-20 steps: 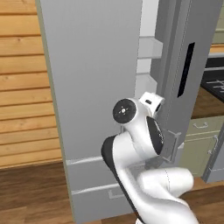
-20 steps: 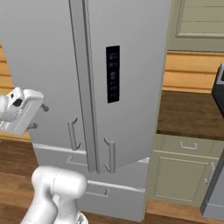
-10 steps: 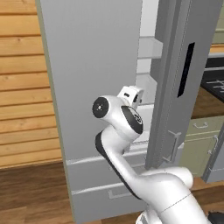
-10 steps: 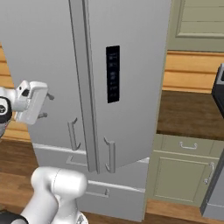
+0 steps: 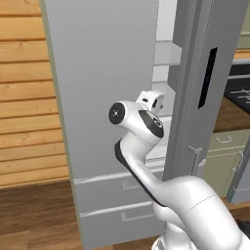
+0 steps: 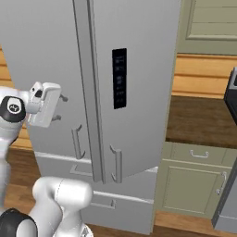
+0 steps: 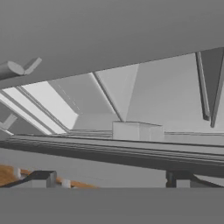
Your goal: Take the strawberry from the fridge and place it on top of the pancake, located on the dining counter.
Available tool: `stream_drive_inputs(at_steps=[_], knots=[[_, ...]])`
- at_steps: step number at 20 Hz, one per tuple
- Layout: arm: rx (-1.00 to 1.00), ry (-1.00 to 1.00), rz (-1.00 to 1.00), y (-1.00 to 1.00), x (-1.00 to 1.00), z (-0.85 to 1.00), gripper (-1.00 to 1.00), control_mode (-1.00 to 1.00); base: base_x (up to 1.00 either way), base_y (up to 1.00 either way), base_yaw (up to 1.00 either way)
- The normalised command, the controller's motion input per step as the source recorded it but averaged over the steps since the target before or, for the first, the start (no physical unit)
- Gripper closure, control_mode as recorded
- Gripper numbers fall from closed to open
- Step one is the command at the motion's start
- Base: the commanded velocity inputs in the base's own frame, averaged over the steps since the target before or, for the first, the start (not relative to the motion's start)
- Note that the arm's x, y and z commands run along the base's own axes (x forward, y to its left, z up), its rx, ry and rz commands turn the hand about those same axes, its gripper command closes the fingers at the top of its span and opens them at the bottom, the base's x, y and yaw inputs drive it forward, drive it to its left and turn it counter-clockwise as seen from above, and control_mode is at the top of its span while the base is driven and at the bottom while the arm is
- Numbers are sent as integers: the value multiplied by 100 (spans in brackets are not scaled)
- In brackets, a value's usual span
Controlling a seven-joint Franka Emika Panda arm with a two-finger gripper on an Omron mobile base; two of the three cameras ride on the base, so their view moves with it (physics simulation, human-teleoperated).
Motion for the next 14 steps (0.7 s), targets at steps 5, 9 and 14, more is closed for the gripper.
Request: stream_drive_inputs(at_steps=[5, 9, 14], knots=[[0, 0, 0, -44, 14, 0, -100, -100, 0, 0, 0], [-1, -2, 0, -50, 3, 0, -100, -100, 0, 0, 0], [-2, -7, 0, -52, -4, 0, -100, -100, 0, 0, 0]])
